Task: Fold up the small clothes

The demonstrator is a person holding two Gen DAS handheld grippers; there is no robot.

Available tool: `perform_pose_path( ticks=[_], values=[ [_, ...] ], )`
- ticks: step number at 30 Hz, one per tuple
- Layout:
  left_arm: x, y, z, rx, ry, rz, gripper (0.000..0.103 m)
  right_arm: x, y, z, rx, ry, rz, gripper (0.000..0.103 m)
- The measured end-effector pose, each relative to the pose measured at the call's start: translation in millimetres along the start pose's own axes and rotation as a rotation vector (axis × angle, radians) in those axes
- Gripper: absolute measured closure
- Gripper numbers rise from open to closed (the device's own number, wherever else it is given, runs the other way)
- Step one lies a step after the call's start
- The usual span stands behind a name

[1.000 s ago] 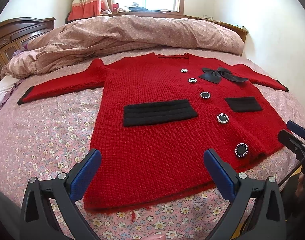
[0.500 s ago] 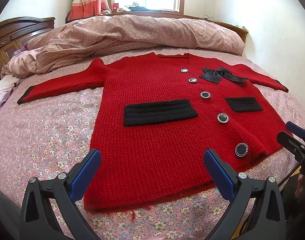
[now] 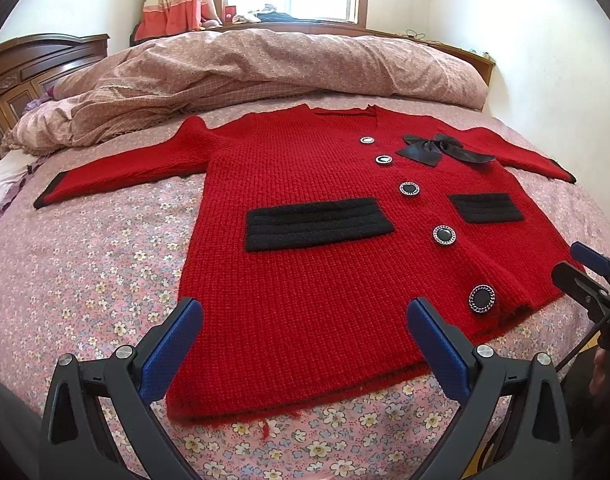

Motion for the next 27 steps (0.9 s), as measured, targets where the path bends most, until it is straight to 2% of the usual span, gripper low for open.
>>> perform_pose_path(
  ticks=[27],
  values=[
    [-0.4,-0.3,-0.1,0.002,0.000,0.001,0.004,-0.1,0.5,-2.1,0.005,-0.007,-0.005,0.000]
  ],
)
Point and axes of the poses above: each gripper's, at about its wrist camera, not at the fingertips, and z roughly the way its jaws point, x to its left, y to its top, the point moved 4 cm from there along z, roughly the way its jaws point, and after that the axes turned 12 degrees about -x, right-handed, at the moved point
